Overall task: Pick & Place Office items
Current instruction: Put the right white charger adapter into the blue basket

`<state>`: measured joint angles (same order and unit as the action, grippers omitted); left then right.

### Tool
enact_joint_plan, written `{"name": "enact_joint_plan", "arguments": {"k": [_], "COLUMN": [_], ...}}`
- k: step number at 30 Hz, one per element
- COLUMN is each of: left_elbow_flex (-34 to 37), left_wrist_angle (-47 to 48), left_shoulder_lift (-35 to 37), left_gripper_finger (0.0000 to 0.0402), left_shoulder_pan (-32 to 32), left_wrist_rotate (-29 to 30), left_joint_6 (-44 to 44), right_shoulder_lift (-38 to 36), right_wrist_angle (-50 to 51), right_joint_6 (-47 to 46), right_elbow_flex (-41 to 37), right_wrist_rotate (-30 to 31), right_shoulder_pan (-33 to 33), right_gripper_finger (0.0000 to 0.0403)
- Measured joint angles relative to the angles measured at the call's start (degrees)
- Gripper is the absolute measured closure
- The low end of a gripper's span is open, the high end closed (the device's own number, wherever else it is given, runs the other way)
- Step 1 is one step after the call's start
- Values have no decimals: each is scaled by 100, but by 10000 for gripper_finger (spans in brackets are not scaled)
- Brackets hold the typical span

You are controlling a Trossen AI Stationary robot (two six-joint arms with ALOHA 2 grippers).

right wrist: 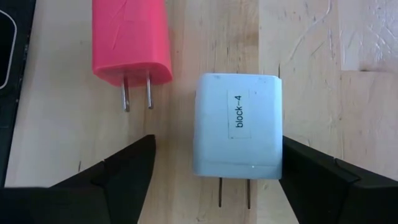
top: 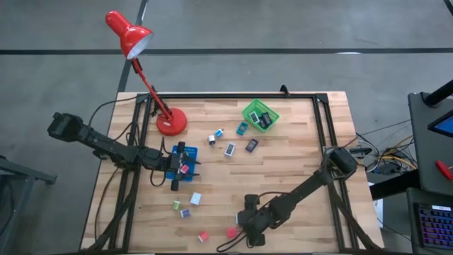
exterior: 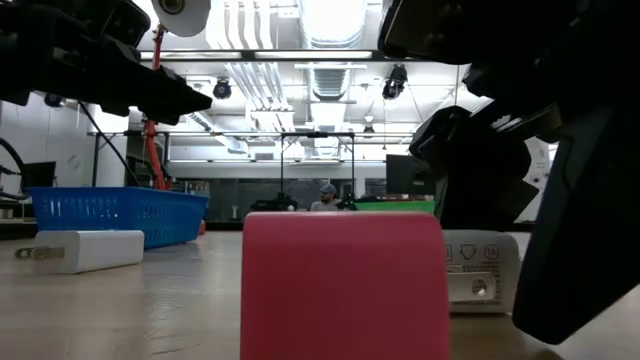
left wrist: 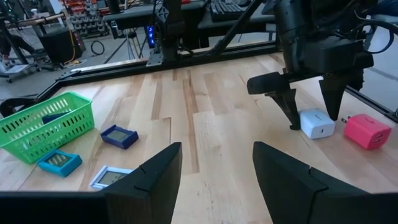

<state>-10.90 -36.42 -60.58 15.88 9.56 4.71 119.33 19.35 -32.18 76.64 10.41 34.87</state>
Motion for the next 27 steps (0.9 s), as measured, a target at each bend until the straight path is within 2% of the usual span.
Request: {"name": "enact_joint_plan", "arguments": {"k": [20, 27], "left_elbow_flex": [0, 0], "left_wrist_angle": [2, 2], "left_shoulder_lift": [0, 0], "left_gripper_finger": [202, 202], "left_shoulder_pan": [0, 2], "left_wrist_rotate": [2, 2], "left_joint_6": [0, 0], "right_shoulder_lift": [0, 0], "right_wrist_angle": [-35, -42], "right_joint_6": [0, 28], "right_elbow_flex": [-4, -4], "right_wrist_rotate": [24, 150], "right_shoulder_pan": [0, 0], "right_gripper_finger": [102, 120]}}
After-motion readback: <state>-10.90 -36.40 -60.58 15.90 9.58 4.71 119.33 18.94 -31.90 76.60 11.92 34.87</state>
